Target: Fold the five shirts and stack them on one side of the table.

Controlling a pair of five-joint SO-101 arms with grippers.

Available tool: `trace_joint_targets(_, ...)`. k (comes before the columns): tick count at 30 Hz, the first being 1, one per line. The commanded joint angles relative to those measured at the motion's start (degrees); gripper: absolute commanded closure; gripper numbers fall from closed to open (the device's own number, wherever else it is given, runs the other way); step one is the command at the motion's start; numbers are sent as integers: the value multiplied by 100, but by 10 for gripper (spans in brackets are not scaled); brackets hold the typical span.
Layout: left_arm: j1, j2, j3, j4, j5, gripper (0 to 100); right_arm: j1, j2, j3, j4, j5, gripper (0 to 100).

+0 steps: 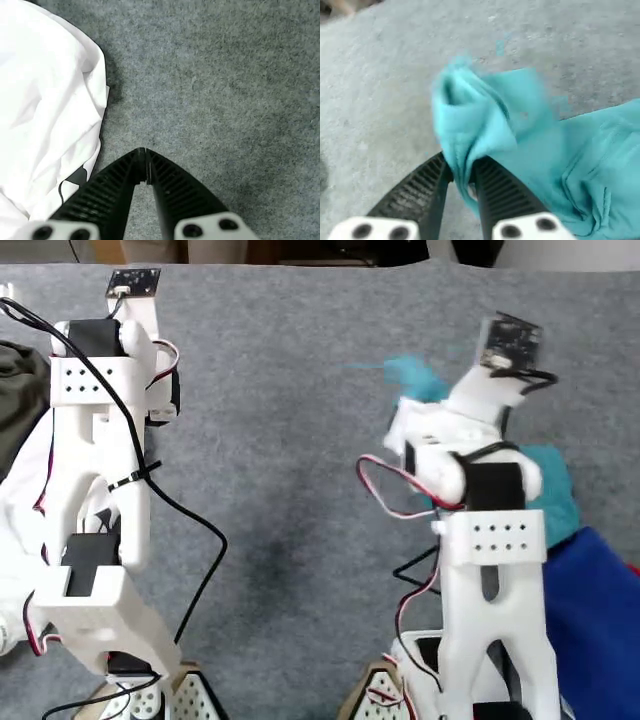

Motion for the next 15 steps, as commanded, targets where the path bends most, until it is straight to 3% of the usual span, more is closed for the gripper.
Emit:
trace_joint_targets(1,-35,-347,-70,35,-9,980,-145,-189,-224,26,-53,994)
trace_joint_targets(8,-35,-347,-70,26,-9,980,-4,-207,514,0,70,994)
trace_joint_targets(15,-26,-338,-70,26,-18,980,1385,-180,673,-501,105,994)
